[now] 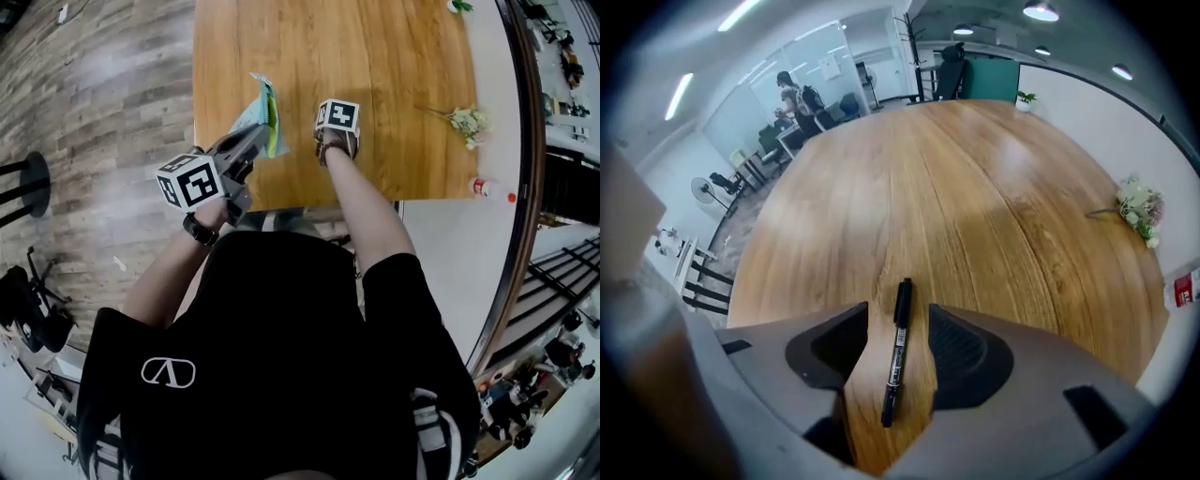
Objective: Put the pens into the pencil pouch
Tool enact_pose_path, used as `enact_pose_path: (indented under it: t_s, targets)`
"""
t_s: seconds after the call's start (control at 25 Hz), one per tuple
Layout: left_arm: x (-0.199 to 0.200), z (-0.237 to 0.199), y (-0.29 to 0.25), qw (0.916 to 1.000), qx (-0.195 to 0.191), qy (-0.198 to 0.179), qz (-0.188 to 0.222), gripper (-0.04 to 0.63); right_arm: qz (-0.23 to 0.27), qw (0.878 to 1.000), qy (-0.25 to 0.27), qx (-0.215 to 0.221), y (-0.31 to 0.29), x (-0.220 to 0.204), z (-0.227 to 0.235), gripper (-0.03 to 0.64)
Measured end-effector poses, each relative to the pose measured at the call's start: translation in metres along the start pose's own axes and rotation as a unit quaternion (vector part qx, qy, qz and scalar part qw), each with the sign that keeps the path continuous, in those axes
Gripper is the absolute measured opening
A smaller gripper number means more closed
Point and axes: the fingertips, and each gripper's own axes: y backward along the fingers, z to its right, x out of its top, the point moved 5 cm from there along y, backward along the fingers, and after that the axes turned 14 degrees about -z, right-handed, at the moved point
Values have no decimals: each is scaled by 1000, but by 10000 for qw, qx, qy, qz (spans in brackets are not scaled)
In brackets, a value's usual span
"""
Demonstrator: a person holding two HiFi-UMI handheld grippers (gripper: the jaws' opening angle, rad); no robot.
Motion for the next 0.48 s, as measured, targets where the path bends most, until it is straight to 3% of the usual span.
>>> enact_pose_path:
  t_s: [0.24,0.48]
  targets:
    - [-5,-8,0,9999,62,97,2,17,-598,9981,-38,-115,-25,-2,9,193]
    - [-6,-11,-2,9999,70,134,-31,17,-698,9960,352,-430,-28,2,11,134]
